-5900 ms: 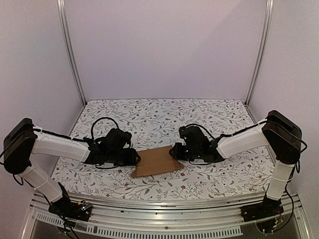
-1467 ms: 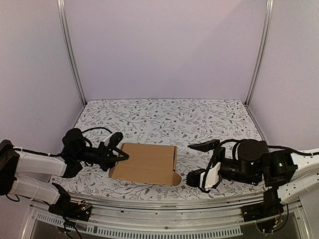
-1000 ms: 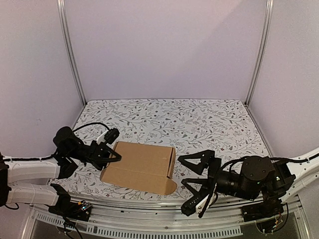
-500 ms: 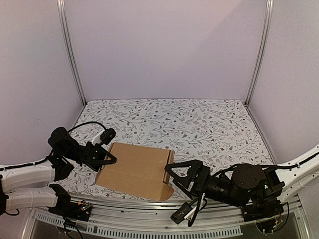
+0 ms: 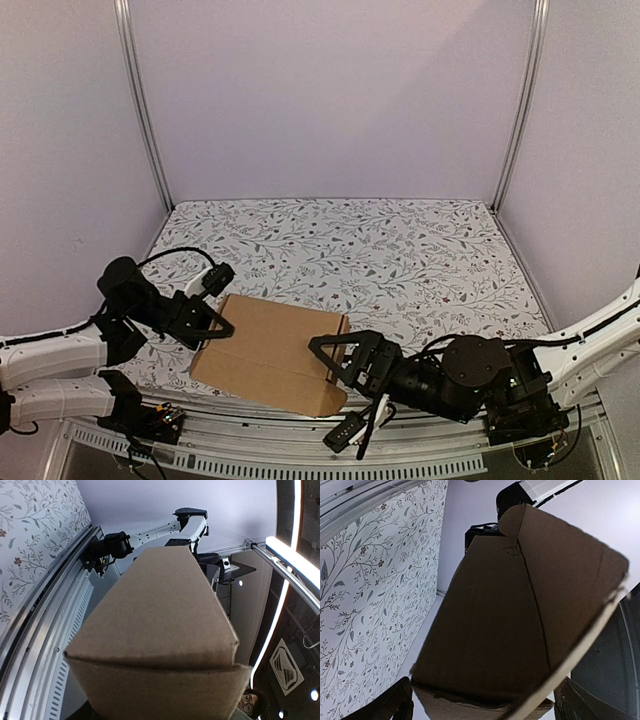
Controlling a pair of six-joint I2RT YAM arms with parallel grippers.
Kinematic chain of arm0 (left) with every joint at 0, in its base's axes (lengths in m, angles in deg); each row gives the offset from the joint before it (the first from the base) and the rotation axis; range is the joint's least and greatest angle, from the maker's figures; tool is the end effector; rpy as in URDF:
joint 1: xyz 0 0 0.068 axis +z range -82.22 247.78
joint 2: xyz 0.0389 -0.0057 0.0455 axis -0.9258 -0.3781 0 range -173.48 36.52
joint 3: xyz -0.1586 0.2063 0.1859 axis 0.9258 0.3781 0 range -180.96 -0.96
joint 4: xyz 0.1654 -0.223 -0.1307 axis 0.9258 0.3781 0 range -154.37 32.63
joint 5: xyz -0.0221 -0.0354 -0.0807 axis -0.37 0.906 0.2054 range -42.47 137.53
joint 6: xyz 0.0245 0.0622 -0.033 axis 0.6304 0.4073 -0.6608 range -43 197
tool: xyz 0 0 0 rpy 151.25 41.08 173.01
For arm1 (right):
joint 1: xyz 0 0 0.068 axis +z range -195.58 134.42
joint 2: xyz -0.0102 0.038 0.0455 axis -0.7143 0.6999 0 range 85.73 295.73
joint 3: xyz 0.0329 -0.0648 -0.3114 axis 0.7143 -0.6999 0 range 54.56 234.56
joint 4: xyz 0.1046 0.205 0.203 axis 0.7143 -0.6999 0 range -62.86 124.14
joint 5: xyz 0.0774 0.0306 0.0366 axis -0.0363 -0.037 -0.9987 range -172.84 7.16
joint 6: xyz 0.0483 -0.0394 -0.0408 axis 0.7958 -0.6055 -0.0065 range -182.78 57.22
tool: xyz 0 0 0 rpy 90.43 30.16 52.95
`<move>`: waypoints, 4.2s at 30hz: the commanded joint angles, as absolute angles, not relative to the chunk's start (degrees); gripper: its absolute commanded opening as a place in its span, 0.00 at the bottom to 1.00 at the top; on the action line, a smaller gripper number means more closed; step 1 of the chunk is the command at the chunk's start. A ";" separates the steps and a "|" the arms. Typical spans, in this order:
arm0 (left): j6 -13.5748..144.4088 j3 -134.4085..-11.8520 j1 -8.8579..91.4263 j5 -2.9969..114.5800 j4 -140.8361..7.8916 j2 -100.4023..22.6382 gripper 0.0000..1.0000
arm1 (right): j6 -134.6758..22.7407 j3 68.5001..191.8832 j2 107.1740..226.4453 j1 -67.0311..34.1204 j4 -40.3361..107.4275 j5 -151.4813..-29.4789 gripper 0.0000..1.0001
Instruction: Fold the paper box
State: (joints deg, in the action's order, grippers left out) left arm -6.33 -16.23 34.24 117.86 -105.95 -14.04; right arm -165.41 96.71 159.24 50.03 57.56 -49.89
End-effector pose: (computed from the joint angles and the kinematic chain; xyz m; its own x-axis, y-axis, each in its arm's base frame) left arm 0.1257 -0.1541 0.2448 -0.9489 0.2281 -0.2179 0.2029 -0.0876 -0.9753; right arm 0.0009 0.3398 0.2943 0.8634 -0.4130 0.2897 0.2072 -0.2334 -0.9501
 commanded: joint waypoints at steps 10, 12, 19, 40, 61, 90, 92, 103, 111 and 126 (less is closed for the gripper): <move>-2.22 -16.69 32.80 118.37 -100.18 -12.11 0.00 | -164.17 100.52 161.90 50.13 60.24 -49.70 0.68; -1.90 -16.85 32.80 118.35 -99.78 -12.10 0.00 | -163.82 100.48 161.76 50.08 60.24 -49.62 0.64; -0.35 -17.59 32.89 117.89 -97.63 -12.28 0.00 | -162.38 99.92 161.53 50.11 60.37 -49.35 0.47; 22.77 -27.37 35.08 106.42 -60.07 -6.99 0.82 | -136.12 93.54 159.38 50.77 58.34 -43.15 0.39; 35.78 -38.26 35.75 72.77 -30.45 3.01 0.86 | -88.45 91.75 153.43 40.49 34.83 -65.96 0.41; 40.05 -41.84 6.88 36.88 -30.44 -18.23 0.61 | -69.41 90.77 165.93 19.09 46.54 -104.96 0.35; 39.89 -41.62 6.58 37.94 -31.37 -19.42 0.57 | -69.08 90.24 165.64 19.03 47.08 -104.59 0.35; 38.61 -41.55 4.20 39.52 -33.27 -22.86 0.20 | -67.98 89.54 166.01 19.02 49.27 -103.53 0.34; 38.22 -41.99 4.06 39.42 -34.04 -23.62 0.00 | -67.96 89.04 167.15 19.10 50.50 -103.33 0.32; 30.14 -40.96 3.98 43.70 -39.95 -27.04 0.00 | -68.44 85.78 168.65 21.34 57.83 -97.52 0.31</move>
